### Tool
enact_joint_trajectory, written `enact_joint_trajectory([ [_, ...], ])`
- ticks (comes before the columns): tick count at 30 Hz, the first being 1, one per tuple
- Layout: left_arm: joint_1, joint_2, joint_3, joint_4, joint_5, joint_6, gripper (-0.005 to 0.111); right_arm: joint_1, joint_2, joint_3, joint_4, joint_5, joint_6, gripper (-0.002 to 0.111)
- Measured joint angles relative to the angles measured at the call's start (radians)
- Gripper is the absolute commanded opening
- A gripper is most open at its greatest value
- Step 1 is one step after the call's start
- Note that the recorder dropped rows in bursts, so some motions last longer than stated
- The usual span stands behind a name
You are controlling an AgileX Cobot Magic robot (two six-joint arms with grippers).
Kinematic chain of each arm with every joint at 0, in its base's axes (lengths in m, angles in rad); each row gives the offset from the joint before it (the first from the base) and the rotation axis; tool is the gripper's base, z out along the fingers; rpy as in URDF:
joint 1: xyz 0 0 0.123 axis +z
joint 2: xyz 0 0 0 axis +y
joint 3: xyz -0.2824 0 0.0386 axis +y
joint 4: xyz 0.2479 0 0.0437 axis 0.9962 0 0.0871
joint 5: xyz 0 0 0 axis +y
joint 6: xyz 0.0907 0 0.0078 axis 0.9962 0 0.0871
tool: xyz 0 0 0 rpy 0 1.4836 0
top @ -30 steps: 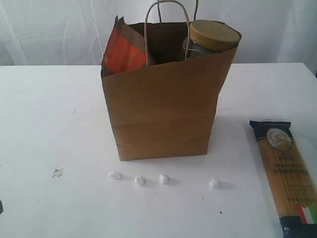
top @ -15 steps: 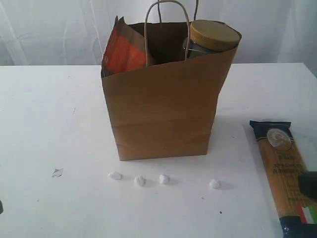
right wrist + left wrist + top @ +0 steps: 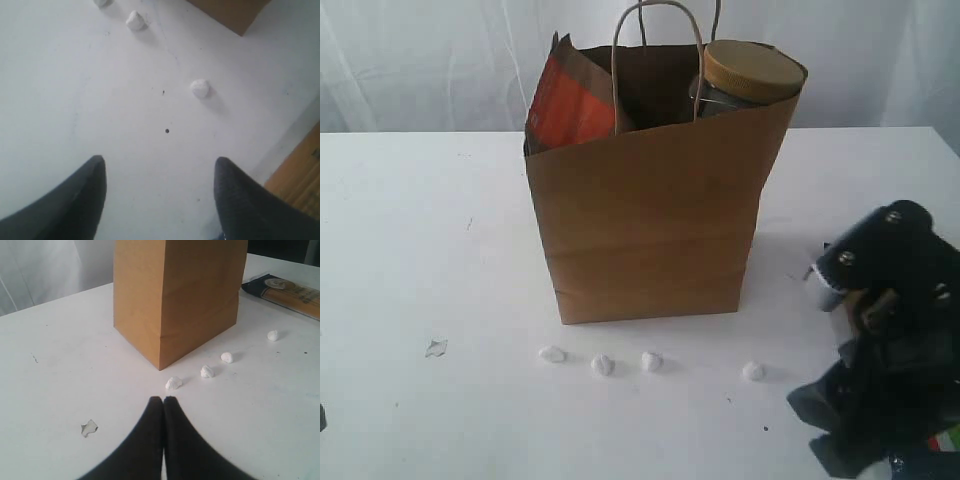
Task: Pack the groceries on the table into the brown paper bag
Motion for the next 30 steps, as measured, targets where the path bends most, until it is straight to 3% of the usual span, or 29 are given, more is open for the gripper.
enact_joint_trajectory([
  [6, 0.0, 0.0, 0.0, 0.0, 0.0, 0.0, 0.0, 0.0, 0.227, -0.048, 0.004, -0.133, 0.0, 0.058],
  [16, 0.0, 0.0, 0.0, 0.0, 0.0, 0.0, 0.0, -0.037, 0.568, -0.188, 0.004, -0.142, -0.002, 0.058],
  [30, 0.0, 0.0, 0.0, 0.0, 0.0, 0.0, 0.0, -0.057, 0.718, -0.213, 0.004, -0.206, -0.004, 0.058],
])
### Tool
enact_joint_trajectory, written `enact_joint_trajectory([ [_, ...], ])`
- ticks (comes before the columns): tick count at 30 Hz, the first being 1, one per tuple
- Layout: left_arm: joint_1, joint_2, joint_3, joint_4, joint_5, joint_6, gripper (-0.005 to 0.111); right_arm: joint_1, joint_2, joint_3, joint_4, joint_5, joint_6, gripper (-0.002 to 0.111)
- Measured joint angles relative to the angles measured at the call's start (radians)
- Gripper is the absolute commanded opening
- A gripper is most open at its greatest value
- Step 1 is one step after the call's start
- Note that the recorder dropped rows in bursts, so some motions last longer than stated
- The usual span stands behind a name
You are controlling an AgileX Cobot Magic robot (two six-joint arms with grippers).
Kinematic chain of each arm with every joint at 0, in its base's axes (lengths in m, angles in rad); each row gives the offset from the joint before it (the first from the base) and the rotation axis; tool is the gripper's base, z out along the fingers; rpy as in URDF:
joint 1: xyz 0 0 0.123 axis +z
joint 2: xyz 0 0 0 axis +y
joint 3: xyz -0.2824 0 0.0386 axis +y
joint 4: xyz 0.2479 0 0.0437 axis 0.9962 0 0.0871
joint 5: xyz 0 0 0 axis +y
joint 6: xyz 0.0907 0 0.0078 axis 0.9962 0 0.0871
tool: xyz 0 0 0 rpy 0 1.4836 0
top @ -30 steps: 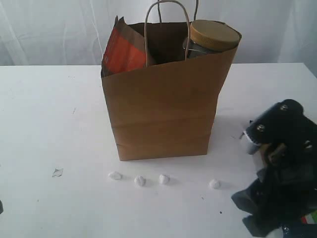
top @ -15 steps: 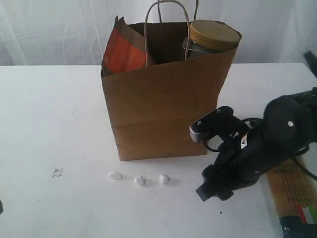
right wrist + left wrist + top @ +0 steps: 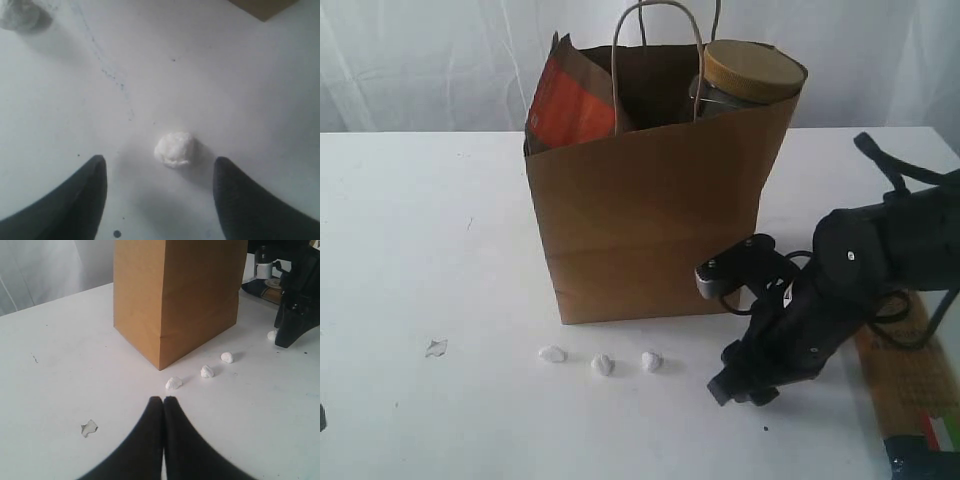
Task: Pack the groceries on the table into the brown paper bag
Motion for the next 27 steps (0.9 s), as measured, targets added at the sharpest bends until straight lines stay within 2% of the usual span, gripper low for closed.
enact_joint_trajectory([
  [3, 0.0, 0.0, 0.0, 0.0, 0.0, 0.0, 0.0, 0.0, 0.019, 0.0, 0.0, -0.018, 0.0, 0.057],
  [6, 0.0, 0.0, 0.0, 0.0, 0.0, 0.0, 0.0, 0.0, 0.034, -0.002, 0.0, -0.025, -0.004, 0.05],
  [11, 0.0, 0.0, 0.0, 0.0, 0.0, 0.0, 0.0, 0.0, 0.041, -0.007, 0.0, -0.039, -0.006, 0.02],
  [14, 0.0, 0.0, 0.0, 0.0, 0.0, 0.0, 0.0, 0.0, 0.041, -0.007, 0.0, -0.039, -0.006, 0.009],
  [17, 0.0, 0.0, 0.0, 0.0, 0.0, 0.0, 0.0, 0.0, 0.032, -0.007, 0.0, -0.027, -0.006, 0.005],
  [27, 0.0, 0.0, 0.0, 0.0, 0.0, 0.0, 0.0, 0.022, -0.132, -0.005, 0.004, 0.044, -0.006, 0.005],
])
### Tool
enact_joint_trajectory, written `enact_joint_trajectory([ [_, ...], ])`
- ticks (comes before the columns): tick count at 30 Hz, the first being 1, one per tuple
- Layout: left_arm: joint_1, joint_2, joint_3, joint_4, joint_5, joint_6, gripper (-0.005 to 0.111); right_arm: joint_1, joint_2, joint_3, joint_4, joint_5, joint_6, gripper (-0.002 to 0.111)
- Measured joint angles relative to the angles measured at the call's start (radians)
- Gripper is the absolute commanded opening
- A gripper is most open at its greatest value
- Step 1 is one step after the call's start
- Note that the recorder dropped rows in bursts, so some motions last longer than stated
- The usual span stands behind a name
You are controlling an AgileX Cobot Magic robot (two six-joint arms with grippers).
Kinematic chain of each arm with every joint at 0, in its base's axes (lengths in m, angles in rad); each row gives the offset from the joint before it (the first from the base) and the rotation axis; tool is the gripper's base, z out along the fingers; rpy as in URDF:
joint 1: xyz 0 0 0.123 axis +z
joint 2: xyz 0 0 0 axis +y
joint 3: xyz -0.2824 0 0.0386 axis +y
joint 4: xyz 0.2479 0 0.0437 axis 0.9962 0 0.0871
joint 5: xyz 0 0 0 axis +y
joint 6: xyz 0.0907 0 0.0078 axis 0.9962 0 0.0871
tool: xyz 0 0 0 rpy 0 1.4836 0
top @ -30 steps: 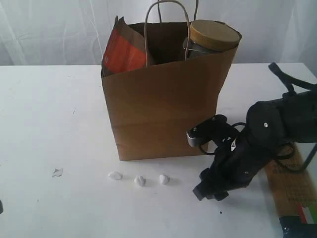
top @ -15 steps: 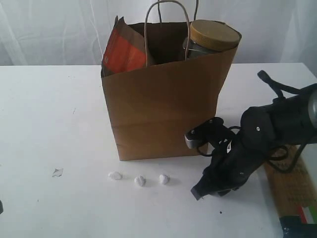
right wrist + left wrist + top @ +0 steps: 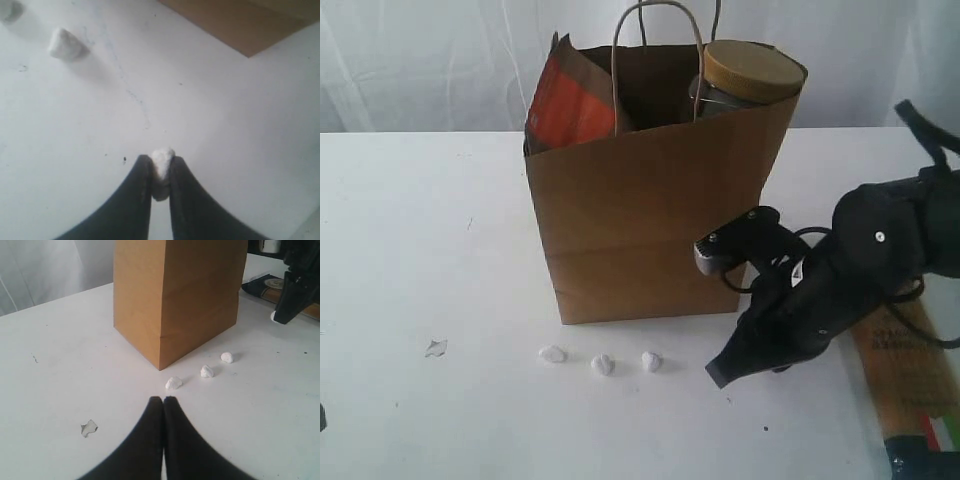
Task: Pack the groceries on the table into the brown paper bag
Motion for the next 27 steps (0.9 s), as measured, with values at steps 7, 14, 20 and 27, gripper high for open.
enact_joint_trajectory([
  [7, 0.0, 0.0, 0.0, 0.0, 0.0, 0.0, 0.0, 0.044, -0.166, 0.0, 0.0, 0.097, 0.0, 0.005],
  [14, 0.0, 0.0, 0.0, 0.0, 0.0, 0.0, 0.0, 0.066, -0.335, 0.0, 0.0, 0.164, 0.0, 0.005],
  [20, 0.0, 0.0, 0.0, 0.0, 0.0, 0.0, 0.0, 0.069, -0.47, -0.081, 0.0, 0.163, 0.002, 0.005],
  [27, 0.0, 0.0, 0.0, 0.0, 0.0, 0.0, 0.0, 0.07, -0.526, -0.242, -0.002, 0.057, 0.026, 0.005],
])
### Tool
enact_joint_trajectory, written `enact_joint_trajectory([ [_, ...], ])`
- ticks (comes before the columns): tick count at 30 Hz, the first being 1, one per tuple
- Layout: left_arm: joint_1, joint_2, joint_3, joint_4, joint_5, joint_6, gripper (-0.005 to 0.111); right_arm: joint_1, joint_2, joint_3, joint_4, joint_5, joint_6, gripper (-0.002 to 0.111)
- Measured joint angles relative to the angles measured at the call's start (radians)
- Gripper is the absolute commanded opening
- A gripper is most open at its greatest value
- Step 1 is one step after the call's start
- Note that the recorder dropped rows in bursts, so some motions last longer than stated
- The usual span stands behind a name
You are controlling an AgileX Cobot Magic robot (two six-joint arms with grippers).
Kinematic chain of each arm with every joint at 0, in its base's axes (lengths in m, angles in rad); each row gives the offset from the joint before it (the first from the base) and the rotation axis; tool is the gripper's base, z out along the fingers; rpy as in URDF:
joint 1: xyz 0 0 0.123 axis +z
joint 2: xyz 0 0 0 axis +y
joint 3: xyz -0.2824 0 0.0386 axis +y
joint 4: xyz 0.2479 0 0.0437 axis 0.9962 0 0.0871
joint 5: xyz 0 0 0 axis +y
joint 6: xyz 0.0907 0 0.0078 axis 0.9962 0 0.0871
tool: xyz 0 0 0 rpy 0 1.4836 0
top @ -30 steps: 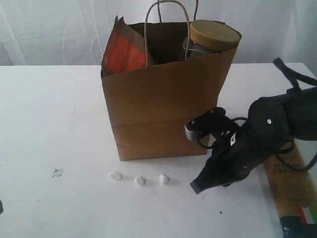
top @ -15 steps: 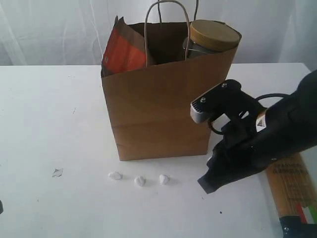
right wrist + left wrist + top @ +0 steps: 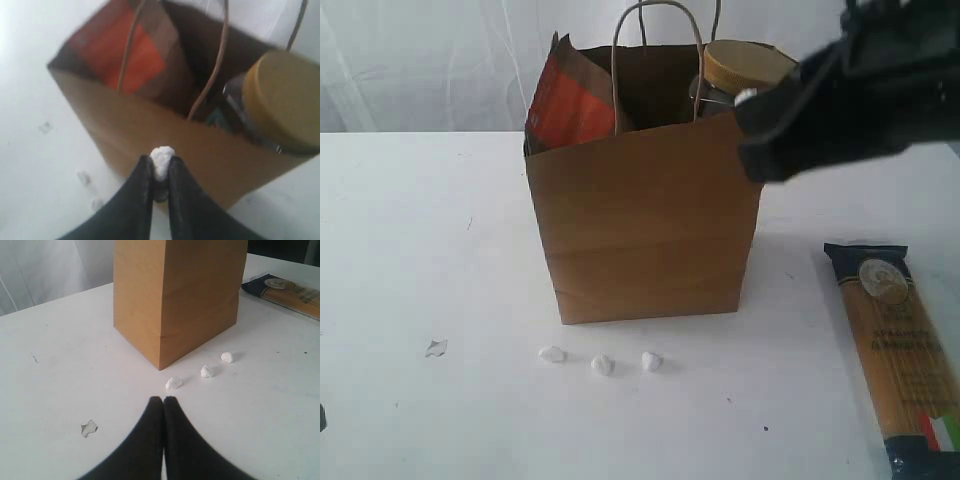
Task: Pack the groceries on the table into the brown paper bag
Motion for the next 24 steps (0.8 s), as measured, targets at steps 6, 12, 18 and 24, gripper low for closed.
enact_joint_trajectory([
  [6, 0.0, 0.0, 0.0, 0.0, 0.0, 0.0, 0.0, -0.016, 0.052, -0.106, -0.106, -0.075, 0.14, 0.005],
  [12, 0.0, 0.0, 0.0, 0.0, 0.0, 0.0, 0.0, -0.068, 0.141, -0.14, -0.146, -0.114, 0.243, 0.005],
  [18, 0.0, 0.0, 0.0, 0.0, 0.0, 0.0, 0.0, -0.07, 0.24, -0.178, -0.144, -0.121, 0.256, 0.005],
  [24, 0.0, 0.0, 0.0, 0.0, 0.0, 0.0, 0.0, -0.07, 0.292, -0.206, -0.136, -0.137, 0.256, 0.005],
])
